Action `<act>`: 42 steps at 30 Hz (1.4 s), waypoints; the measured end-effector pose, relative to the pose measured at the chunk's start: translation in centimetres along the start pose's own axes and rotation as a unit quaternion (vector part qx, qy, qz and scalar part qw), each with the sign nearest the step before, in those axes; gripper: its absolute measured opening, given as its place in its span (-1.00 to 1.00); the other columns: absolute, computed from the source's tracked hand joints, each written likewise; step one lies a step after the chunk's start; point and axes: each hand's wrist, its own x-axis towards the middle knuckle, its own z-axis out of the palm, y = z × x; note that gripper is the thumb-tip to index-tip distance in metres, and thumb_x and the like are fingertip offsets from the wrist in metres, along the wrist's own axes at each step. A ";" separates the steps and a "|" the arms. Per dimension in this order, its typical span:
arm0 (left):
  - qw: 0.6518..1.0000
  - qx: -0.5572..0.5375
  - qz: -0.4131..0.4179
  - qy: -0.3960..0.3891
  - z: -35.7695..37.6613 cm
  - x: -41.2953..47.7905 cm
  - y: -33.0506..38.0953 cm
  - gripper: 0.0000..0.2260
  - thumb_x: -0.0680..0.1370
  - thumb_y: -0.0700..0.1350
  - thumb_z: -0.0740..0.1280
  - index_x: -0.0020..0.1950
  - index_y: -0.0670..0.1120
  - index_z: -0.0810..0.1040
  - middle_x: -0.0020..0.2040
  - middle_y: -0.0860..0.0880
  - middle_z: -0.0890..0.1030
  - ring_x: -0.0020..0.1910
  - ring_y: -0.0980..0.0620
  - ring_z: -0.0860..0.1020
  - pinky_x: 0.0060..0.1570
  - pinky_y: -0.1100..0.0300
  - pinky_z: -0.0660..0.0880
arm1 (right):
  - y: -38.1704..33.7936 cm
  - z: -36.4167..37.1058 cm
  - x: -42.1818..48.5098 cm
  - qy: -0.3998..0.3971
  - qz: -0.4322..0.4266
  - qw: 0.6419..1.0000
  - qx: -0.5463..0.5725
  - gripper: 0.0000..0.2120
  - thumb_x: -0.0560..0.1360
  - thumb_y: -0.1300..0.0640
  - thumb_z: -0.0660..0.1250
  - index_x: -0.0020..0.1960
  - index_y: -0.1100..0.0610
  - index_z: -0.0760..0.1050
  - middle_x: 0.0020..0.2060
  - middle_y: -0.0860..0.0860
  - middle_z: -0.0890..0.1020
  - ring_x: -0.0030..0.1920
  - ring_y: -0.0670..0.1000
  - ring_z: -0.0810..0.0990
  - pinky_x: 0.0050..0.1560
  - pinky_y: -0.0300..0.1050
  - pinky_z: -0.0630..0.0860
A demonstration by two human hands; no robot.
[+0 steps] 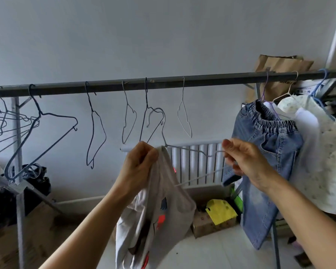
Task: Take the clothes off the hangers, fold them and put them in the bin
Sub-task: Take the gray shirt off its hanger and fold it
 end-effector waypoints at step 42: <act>0.982 0.183 0.038 0.010 0.3 5.3 0.3 -0.90 0.56 -0.06 0.37 -0.16 0.00 0.60 -0.29 -0.12 0.59 -0.36 0.04 0.46 -0.39 0.33 0.34 | -5.0 -2.6 11.7 0.267 -0.126 0.863 -0.410 -0.78 0.51 0.28 0.24 -0.24 0.38 0.52 -0.22 0.31 0.63 -0.17 0.31 0.58 -0.18 0.06 0.49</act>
